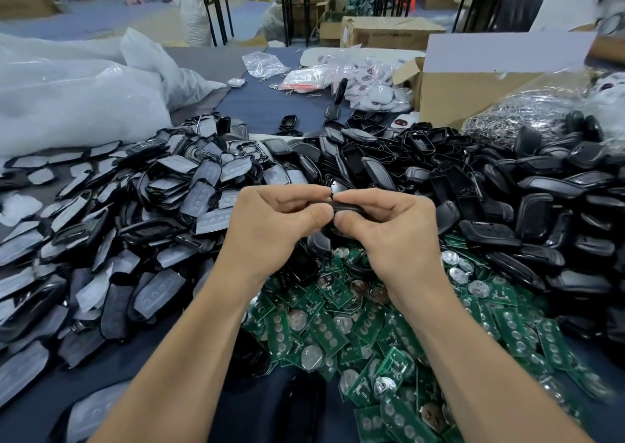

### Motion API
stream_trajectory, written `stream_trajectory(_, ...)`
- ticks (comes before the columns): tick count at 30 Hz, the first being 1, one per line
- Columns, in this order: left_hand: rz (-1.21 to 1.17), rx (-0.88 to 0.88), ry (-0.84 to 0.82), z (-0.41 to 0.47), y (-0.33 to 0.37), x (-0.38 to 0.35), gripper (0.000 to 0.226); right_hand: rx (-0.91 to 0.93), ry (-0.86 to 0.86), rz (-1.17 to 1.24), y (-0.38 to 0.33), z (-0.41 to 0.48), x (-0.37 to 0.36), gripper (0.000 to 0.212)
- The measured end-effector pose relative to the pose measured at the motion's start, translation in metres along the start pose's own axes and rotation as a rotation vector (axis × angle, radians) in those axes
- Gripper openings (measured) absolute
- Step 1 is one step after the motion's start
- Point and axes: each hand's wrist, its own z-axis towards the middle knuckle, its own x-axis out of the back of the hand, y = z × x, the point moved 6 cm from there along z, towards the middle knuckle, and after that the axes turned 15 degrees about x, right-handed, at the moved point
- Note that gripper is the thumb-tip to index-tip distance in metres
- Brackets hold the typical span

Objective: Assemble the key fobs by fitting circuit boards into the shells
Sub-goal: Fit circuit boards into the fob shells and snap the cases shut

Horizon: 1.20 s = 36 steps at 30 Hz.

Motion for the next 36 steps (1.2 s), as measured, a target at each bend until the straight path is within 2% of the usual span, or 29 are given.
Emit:
stream_trajectory(3, 0.034, 0.017, -0.059, 0.002, -0.005, -0.004, 0.02, 0.02, 0.004, -0.04, 0.0, 0.0, 0.002, 0.028)
stream_trajectory(9, 0.097, -0.096, 0.013, 0.005, -0.001, 0.001, 0.024, -0.052, -0.009, 0.093, 0.003, 0.002, 0.002, 0.022)
stream_trajectory(16, 0.109, -0.096, 0.028, 0.003, 0.0, -0.001, 0.019, -0.029, 0.029, 0.094, 0.001, 0.001, 0.003, 0.02)
stream_trajectory(21, 0.095, -0.124, 0.054, 0.001, 0.001, -0.001, 0.02, 0.0, 0.002, -0.001, -0.002, 0.002, 0.004, 0.02)
stream_trajectory(26, 0.233, -0.185, 0.128, -0.004, 0.003, -0.002, 0.029, 0.051, -0.111, -0.286, -0.007, 0.004, 0.003, 0.02)
stream_trajectory(28, 0.129, -0.194, 0.153, -0.006, 0.007, -0.002, 0.025, 0.001, -0.1, -0.212, -0.005, 0.004, 0.003, 0.017)
stream_trajectory(30, -0.011, -0.143, 0.181, -0.005, 0.007, -0.001, 0.023, -0.117, 0.007, 0.04, 0.0, 0.001, 0.001, 0.015)
stream_trajectory(32, -0.095, -0.044, 0.137, -0.004, 0.001, -0.007, 0.025, -0.255, 0.136, 0.286, 0.006, -0.006, -0.007, 0.014)
stream_trajectory(34, -0.082, 0.012, 0.098, -0.003, -0.004, -0.016, 0.028, -0.324, 0.218, 0.363, 0.011, -0.011, -0.012, 0.012)
stream_trajectory(36, -0.105, 0.03, 0.119, -0.003, -0.006, -0.021, 0.026, -0.344, 0.217, 0.371, 0.012, -0.013, -0.017, 0.015)
